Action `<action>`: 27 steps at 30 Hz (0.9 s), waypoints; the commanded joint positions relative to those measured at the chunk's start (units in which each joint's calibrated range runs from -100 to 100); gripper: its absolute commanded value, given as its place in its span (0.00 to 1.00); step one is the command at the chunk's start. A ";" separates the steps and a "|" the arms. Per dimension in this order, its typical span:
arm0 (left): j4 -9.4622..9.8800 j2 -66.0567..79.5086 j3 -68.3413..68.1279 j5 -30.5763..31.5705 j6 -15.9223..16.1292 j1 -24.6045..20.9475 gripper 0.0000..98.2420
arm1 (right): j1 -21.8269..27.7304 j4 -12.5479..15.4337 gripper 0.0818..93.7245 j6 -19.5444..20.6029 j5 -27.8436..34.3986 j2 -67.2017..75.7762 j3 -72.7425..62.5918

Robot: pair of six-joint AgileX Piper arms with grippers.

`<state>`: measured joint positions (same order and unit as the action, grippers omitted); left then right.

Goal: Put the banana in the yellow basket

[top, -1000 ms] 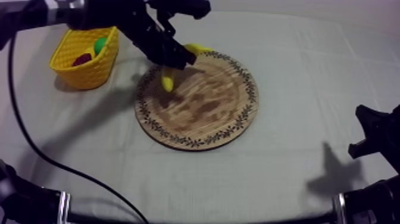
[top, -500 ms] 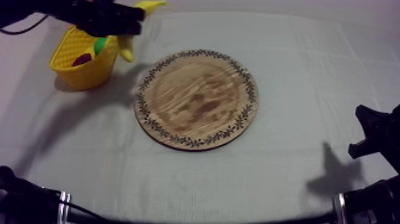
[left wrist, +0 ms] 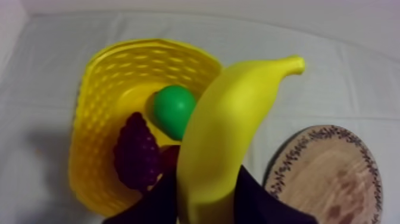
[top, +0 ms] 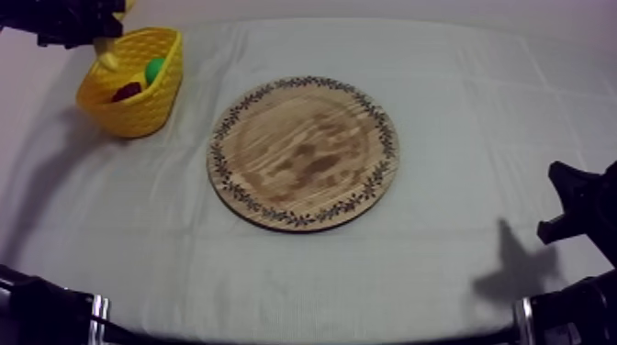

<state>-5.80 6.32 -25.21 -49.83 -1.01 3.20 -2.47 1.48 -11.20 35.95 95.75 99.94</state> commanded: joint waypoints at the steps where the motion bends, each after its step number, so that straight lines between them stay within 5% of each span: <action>1: -0.03 -1.53 0.52 0.04 0.48 -1.34 0.23 | 0.02 0.01 0.00 -0.01 0.02 0.00 -0.05; 27: -1.30 -21.77 6.74 4.31 3.46 -4.70 0.23 | 0.02 0.01 0.00 -0.01 0.02 0.00 -0.05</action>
<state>-7.07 -15.19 -18.74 -45.44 2.42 -1.46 -2.47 1.48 -11.20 35.95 95.75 99.94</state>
